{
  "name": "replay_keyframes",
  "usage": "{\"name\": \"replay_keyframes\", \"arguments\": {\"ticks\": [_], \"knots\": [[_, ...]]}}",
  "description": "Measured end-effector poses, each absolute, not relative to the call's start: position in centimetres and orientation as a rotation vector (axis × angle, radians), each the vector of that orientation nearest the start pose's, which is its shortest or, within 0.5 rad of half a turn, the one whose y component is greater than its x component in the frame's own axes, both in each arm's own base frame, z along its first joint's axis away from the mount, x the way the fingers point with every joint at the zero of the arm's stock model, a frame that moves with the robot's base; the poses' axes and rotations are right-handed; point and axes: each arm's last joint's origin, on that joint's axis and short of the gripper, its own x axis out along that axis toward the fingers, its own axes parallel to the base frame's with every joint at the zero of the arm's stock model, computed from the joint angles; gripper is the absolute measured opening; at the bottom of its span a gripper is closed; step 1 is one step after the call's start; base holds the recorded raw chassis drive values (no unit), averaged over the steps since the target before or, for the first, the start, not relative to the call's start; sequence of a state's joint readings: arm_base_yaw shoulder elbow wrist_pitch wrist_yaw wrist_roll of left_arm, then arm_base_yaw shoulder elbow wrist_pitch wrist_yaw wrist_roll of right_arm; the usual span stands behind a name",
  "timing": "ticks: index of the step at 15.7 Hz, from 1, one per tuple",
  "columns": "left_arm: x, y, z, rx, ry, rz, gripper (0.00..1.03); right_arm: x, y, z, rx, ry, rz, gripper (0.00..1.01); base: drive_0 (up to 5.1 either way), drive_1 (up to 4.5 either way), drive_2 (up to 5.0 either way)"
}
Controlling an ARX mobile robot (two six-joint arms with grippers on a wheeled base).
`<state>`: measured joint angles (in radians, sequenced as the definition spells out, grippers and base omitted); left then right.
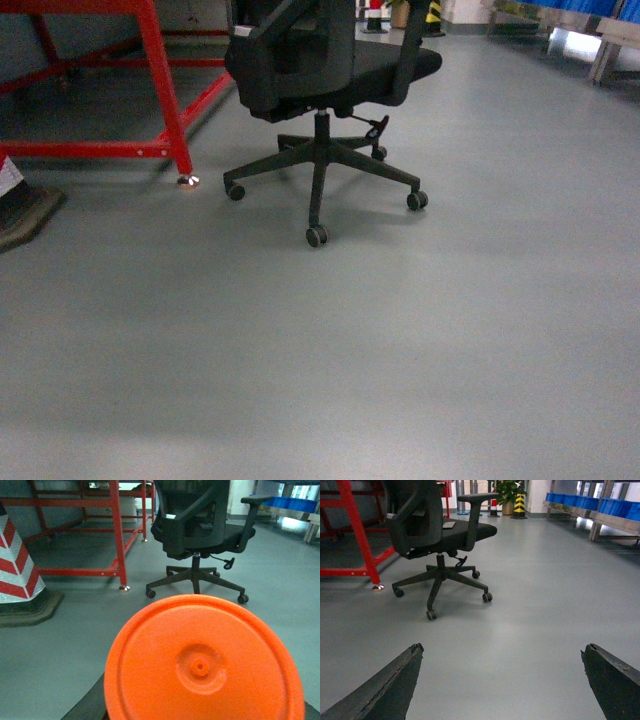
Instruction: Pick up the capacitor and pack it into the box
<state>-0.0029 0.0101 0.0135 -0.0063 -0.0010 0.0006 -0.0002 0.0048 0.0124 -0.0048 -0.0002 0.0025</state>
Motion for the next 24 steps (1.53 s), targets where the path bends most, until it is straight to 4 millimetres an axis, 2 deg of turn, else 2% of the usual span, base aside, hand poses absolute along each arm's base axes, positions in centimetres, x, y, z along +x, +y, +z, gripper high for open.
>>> {"name": "replay_keyframes", "arguments": {"ticks": [24], "knots": [[9.75,-0.03,16.66,0.001,0.004,-0.003,0.44,9.72,0.0,16.65,0.002,0.002,0.0,0.98,-5.0,2.43,2.4]]}}
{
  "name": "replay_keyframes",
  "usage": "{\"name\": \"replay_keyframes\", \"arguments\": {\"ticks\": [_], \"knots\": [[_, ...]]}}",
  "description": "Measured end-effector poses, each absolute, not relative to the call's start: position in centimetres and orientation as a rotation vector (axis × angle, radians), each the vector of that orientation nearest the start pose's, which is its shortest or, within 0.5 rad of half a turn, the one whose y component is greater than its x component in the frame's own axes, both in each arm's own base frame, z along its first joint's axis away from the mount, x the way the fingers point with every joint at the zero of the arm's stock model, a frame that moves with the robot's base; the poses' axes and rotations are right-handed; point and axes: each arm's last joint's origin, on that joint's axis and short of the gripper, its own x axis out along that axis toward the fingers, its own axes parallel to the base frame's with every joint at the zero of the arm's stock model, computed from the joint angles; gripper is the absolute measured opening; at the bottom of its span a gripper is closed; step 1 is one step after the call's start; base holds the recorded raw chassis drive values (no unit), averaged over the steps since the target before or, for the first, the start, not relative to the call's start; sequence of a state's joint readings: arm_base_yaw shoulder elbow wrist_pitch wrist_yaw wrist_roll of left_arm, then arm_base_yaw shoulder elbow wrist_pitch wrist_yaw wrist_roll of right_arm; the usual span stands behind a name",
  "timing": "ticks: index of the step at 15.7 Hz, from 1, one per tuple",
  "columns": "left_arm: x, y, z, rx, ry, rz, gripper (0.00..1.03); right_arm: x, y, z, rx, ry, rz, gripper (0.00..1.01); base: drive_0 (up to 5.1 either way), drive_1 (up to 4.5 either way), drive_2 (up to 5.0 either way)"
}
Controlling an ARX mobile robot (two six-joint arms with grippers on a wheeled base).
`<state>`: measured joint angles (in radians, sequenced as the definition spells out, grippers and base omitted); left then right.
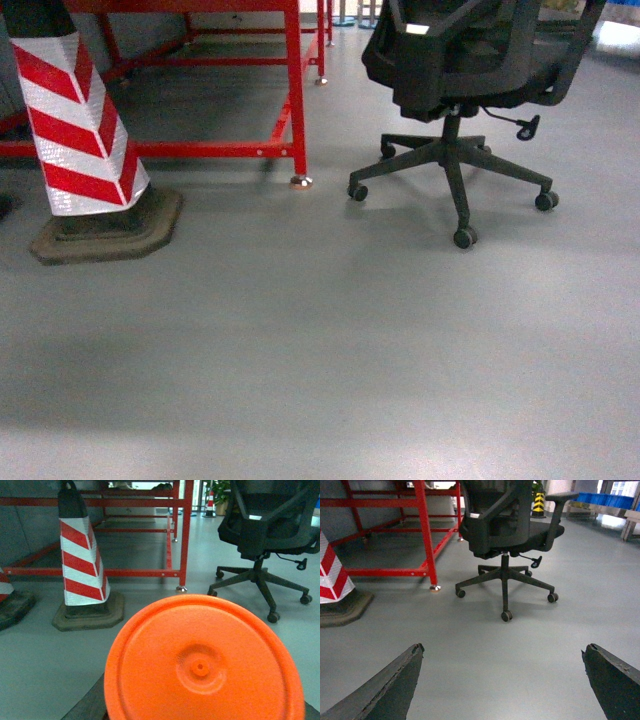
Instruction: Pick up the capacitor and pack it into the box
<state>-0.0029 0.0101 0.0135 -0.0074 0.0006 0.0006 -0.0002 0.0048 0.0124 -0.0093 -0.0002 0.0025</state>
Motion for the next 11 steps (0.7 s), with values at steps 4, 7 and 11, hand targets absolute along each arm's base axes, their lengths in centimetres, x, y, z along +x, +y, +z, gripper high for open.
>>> {"name": "replay_keyframes", "arguments": {"ticks": [4,7,11], "knots": [[9.75,-0.03,16.65,0.001,0.005,-0.003,0.44,9.72,0.0,16.67,0.002,-0.001,0.001,0.98,-5.1,2.4,2.4],[9.75,-0.03,16.68,0.001,0.002,-0.003,0.44,9.72,0.0,16.68,0.002,-0.002,0.0,0.98,-5.2,2.29,2.3],[9.75,-0.03,16.68,0.001,0.002,-0.003,0.44,9.72,0.0,16.69,0.002,-0.003,0.0,0.98,-5.1,2.32,2.3]]}}
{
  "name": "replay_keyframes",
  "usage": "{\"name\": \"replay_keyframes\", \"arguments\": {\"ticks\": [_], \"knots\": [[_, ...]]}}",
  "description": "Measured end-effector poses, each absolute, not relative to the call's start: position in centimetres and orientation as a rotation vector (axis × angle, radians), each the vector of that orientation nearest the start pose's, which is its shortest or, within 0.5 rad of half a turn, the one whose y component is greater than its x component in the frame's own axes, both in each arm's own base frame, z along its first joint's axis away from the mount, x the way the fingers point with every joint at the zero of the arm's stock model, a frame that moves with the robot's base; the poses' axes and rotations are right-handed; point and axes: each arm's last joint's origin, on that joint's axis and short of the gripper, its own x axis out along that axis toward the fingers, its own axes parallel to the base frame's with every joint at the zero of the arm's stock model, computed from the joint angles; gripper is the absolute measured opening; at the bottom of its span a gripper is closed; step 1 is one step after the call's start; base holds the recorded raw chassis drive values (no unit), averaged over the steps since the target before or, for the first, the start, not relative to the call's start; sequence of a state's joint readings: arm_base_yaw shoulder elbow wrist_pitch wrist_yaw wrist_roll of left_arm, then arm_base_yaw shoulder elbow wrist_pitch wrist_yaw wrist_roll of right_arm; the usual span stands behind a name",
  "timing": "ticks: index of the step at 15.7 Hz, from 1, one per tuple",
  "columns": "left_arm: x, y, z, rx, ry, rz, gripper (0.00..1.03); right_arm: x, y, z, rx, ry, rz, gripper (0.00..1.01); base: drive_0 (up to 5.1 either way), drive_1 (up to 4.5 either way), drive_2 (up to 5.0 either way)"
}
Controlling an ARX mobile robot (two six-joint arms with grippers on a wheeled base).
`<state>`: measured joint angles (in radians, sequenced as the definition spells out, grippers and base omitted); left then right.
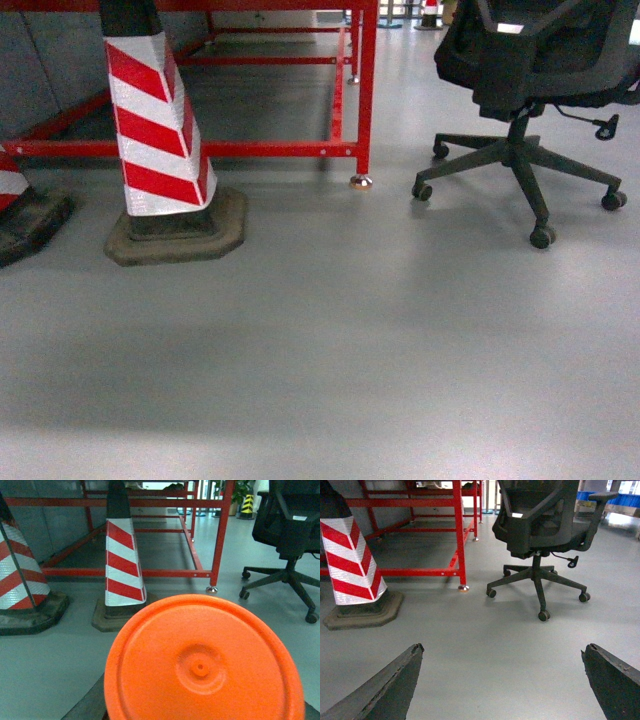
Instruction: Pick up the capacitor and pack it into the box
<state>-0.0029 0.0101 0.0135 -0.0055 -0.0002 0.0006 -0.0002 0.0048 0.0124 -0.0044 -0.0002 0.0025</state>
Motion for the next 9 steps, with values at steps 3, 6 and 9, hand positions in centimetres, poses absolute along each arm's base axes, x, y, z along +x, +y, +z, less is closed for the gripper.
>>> {"name": "replay_keyframes", "arguments": {"ticks": [3,6,9], "knots": [[9.75,-0.03,16.67,0.001,0.004,-0.003,0.44,9.72,0.0,16.69,0.002,-0.003,0.0,0.98,-5.0,2.47,2.5],[9.75,-0.03,16.69,0.001,0.001,-0.003,0.44,9.72,0.0,16.67,0.002,-0.001,0.0,0.98,-5.0,2.47,2.5],[9.75,-0.03,16.66,0.001,0.004,-0.002,0.44,9.72,0.0,16.7,0.002,-0.004,0.0,0.98,-5.0,2.47,2.5]]}}
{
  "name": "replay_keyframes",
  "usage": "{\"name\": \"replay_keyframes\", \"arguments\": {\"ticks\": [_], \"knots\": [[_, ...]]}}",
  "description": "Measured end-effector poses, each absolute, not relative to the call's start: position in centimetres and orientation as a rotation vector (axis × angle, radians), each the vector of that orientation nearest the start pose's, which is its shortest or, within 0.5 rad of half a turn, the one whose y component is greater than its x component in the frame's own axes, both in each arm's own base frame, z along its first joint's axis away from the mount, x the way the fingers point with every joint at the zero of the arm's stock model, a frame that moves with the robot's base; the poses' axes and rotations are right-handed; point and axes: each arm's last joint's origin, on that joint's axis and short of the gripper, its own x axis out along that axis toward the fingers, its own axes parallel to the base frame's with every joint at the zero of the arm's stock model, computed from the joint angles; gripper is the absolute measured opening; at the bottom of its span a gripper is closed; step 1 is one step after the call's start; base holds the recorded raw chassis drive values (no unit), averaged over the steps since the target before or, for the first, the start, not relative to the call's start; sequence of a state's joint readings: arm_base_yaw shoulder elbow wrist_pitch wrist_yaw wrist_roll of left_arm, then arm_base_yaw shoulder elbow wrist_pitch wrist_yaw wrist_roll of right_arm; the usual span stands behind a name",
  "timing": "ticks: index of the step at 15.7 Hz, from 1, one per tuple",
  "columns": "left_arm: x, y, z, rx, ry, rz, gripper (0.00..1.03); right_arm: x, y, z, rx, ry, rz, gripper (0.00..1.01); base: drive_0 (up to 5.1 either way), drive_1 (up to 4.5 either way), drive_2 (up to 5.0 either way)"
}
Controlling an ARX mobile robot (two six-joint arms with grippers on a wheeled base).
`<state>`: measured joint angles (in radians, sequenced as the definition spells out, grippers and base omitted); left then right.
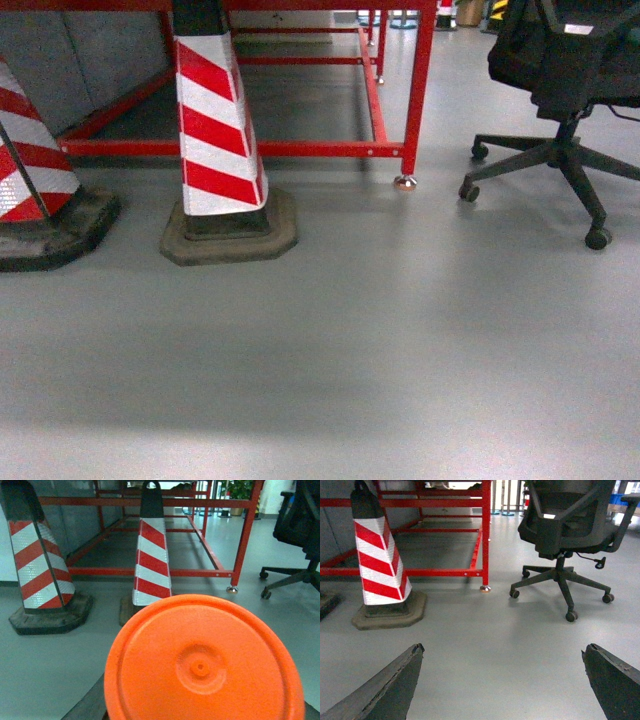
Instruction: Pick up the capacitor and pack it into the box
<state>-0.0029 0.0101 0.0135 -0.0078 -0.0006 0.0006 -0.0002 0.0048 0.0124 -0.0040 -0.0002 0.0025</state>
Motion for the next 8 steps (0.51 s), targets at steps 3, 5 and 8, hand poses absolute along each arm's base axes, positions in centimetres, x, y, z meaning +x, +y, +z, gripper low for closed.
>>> {"name": "replay_keyframes", "arguments": {"ticks": [3,5,8], "knots": [[9.75,-0.03,16.67,0.001,0.003,-0.002,0.44,9.72,0.0,16.69,0.002,-0.003,0.0,0.98,-5.0,2.47,2.5],[9.75,-0.02,16.68,0.001,0.002,-0.002,0.44,9.72,0.0,16.69,0.002,-0.003,0.0,0.98,-5.0,2.47,2.5],[9.75,-0.03,16.67,0.001,0.003,-0.004,0.44,9.72,0.0,16.69,0.002,-0.002,0.0,0.98,-5.0,2.47,2.5]]}}
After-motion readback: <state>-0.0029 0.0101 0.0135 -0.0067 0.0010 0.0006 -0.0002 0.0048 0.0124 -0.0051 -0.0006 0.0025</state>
